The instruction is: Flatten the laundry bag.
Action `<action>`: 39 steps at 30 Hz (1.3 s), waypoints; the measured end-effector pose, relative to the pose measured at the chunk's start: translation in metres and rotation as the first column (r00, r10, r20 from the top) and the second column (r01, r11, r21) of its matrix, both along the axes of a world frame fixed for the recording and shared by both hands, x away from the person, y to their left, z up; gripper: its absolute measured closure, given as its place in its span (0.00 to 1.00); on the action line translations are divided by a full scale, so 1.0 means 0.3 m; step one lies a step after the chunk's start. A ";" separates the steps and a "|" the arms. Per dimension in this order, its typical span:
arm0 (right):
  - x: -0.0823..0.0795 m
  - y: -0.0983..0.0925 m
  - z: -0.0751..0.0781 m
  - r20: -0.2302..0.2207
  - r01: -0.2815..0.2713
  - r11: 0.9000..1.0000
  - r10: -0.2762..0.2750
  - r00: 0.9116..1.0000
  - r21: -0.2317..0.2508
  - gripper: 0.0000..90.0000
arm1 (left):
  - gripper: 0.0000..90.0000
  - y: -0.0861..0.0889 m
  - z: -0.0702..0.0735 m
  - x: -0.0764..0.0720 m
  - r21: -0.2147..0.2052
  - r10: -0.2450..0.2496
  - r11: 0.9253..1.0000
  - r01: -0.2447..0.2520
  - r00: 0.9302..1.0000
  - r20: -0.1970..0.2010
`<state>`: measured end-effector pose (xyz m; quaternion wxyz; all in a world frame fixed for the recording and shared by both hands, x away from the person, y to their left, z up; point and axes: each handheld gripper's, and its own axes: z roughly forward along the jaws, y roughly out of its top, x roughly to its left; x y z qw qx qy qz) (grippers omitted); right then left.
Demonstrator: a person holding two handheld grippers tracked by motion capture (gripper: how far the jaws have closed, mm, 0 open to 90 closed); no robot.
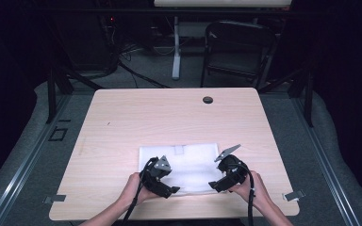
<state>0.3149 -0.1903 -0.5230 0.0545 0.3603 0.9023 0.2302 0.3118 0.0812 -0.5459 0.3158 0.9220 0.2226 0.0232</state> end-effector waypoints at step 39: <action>-0.016 0.006 0.010 -0.016 -0.001 1.000 0.001 1.000 0.025 0.29 | 0.99 -0.017 -0.012 0.008 0.028 -0.064 0.998 0.063 0.998 0.025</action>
